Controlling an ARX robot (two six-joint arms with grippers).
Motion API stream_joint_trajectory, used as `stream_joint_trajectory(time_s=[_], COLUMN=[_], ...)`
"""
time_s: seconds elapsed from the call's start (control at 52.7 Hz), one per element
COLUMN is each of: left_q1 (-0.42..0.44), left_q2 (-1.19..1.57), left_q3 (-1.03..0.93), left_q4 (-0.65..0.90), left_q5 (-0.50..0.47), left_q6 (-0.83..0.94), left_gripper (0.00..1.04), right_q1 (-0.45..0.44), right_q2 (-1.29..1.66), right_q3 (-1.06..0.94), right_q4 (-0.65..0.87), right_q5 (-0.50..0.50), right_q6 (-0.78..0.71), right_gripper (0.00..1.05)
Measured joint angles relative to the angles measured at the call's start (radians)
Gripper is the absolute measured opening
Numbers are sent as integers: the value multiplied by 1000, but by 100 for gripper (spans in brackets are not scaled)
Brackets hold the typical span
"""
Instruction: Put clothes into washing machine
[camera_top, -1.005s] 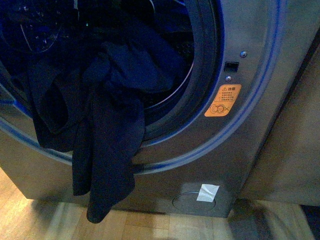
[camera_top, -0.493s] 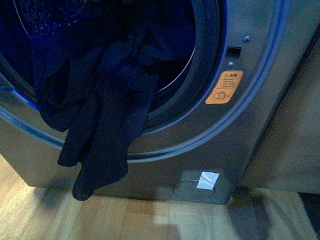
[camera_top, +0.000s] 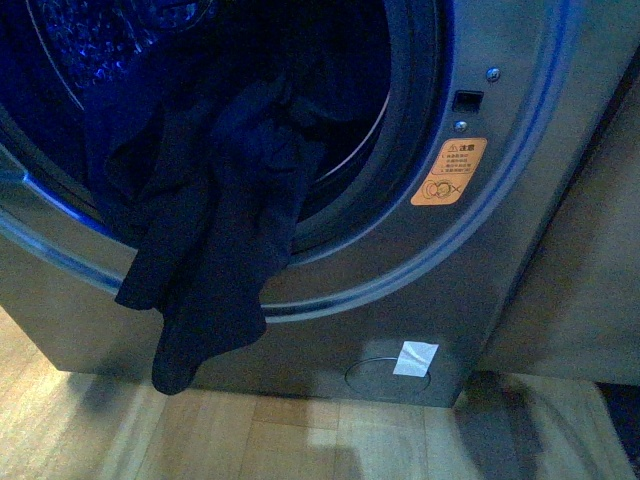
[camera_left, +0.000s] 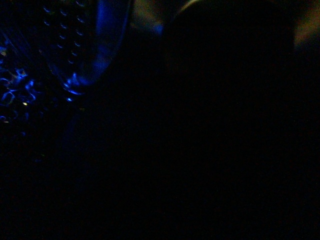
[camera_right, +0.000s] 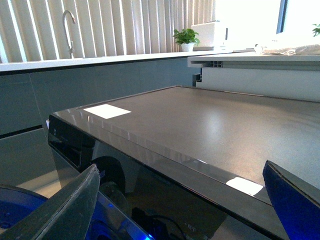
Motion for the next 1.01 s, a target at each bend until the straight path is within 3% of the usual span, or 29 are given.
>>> stream_joint_trajectory(time_s=[0.247,0.285,0.398,0.626,0.778,1.005], left_q1=[17,22,36,55,56,60], left_q2=[5,5,5,-16,-77,-275], left_q3=[-24,-36,-80,-317,-441,-725], left_q4=[49,51,63,206,251,289], left_q5=[-55,-53,-30,45,72,161], left_q6=[92,93,99,119,150,180], left_gripper=[7,12,28,77,100,98], right_q1=[0,0,0,0,0,0], right_q2=[0,0,0,0,0,0], right_q3=[0,0,0,0,0,0], right_q4=[0,0,0,0,0,0], right_q5=[0,0,0,0,0,0], right_q6=[0,0,0,0,0,0], right_gripper=[97,97,97,97,97,97])
